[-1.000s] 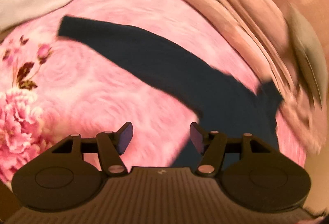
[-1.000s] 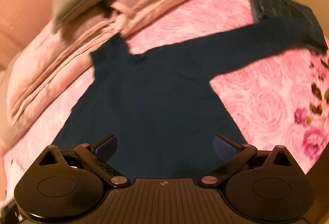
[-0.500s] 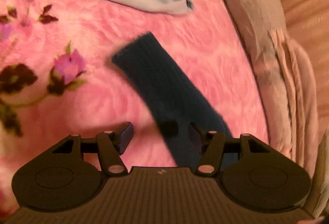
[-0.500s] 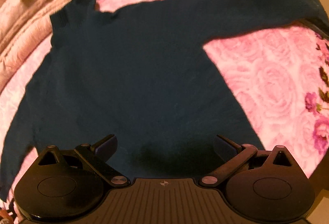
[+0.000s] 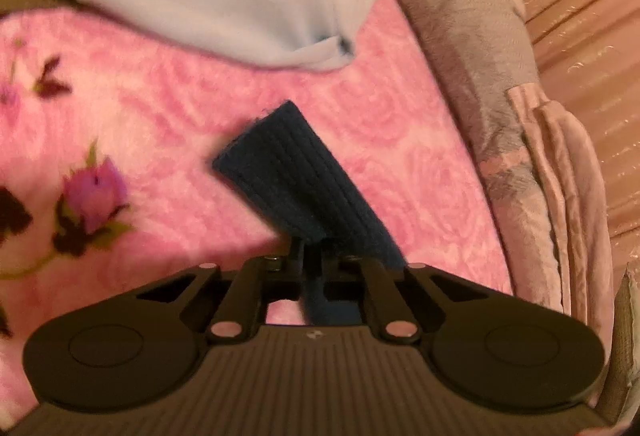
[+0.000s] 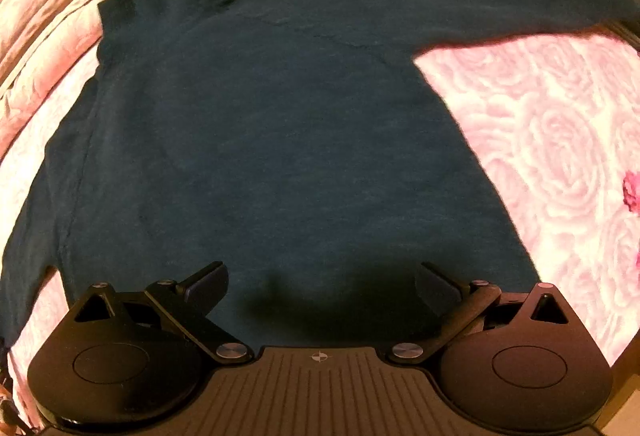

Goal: Fold clothes

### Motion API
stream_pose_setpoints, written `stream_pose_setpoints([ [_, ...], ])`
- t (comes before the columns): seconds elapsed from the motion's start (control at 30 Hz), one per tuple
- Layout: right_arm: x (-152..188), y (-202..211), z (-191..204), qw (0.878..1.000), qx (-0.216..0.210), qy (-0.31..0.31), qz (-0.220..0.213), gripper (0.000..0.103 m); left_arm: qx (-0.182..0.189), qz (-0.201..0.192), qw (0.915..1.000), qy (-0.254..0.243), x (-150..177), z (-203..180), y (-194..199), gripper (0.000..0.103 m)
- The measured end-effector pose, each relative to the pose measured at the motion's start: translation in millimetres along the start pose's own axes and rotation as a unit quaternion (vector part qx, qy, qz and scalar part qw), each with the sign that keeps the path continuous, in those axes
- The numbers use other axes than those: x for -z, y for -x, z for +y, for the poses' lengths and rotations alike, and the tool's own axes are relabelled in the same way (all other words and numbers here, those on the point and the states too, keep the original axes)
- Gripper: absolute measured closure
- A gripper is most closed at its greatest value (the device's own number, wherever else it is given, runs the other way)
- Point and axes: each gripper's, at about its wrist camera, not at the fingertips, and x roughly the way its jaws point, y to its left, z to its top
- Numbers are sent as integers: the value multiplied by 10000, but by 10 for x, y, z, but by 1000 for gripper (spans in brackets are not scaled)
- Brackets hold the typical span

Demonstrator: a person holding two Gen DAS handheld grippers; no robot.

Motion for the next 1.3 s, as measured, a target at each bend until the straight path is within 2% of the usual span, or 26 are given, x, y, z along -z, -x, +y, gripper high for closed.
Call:
stream_pose_setpoints([
  [0.07, -43, 10, -95, 10000, 4, -73, -36, 1, 139, -191, 9995, -186, 1, -141, 132, 100],
  [0.13, -117, 18, -206, 9999, 36, -142, -85, 1, 507, -349, 9958, -685, 49, -452, 317, 100],
  [0.2, -204, 54, -325, 9996, -3, -244, -170, 1, 1124, -355, 9852, -1247, 200, -868, 520, 100],
  [0.27, -292, 102, -415, 9991, -63, -307, -294, 1, 1884, -243, 9664, -1731, 436, -1329, 728, 100],
  [0.33, -382, 154, -496, 9985, -93, -365, -390, 1, 2622, -25, 9403, -2169, 806, -1782, 933, 100],
  [0.4, -469, 203, -576, 9978, -135, -440, -484, 1, 3388, 342, 9034, -2606, 1331, -2246, 1139, 100],
  [0.47, -552, 252, -647, 9966, -206, -535, -597, 1, 4019, 983, 8635, -2882, 1941, -2587, 1270, 100],
  [0.5, -594, 276, -675, 9958, -242, -575, -667, 1, 4240, 1319, 8455, -2967, 2235, -2707, 1300, 98],
  [0.57, -672, 310, -735, 9940, -312, -640, -828, 1, 4370, 2162, 8115, -3222, 2953, -2856, 1270, 81],
  [0.6, -705, 310, -766, 9932, -338, -661, -892, 1, 4242, 2416, 8036, -3405, 3252, -2861, 1238, 70],
  [0.67, -768, 278, -835, 9918, -360, -702, -1010, 1, 3672, 2700, 8020, -3860, 3759, -2742, 1133, 71],
  [0.7, -796, 254, -867, 9910, -362, -733, -1056, 1, 3380, 2817, 8031, -4019, 3887, -2639, 1074, 71],
  [0.77, -838, 191, -955, 9898, -450, -786, -1103, 1, 2832, 2931, 8146, -4127, 3948, -2352, 972, 71],
  [0.83, -859, 118, -1019, 9883, -631, -806, -1133, 1, 2321, 2905, 8311, -4136, 3816, -2043, 876, 71],
  [0.9, -876, 11, -1046, 9872, -870, -752, -1107, 1, 1845, 2721, 8460, -4198, 3605, -1803, 819, 71],
  [0.97, -891, -96, -1045, 9854, -1093, -728, -1079, 1, 1444, 2420, 8562, -4331, 3343, -1643, 730, 71],
  [1.0, -900, -137, -1042, 9842, -1181, -738, -1090, 1, 1276, 2251, 8569, -4459, 3238, -1606, 699, 71],
  [1.07, -927, -210, -1041, 9810, -1357, -789, -1137, 2, 990, 1911, 8517, -4779, 3062, -1581, 637, 70],
  [1.1, -948, -238, -1046, 9789, -1453, -836, -1165, 10, 899, 1738, 8459, -4962, 2999, -1595, 606, 69],
  [1.17, -998, -321, -1069, 9732, -1724, -1014, -1134, 24, 750, 1412, 8280, -5375, 2933, -1642, 517, 68],
  [1.3, -1103, -564, -1167, 9510, -2340, -1808, -905, 24, 737, 1200, 8000, -5832, 2954, -1679, 377, 68],
])
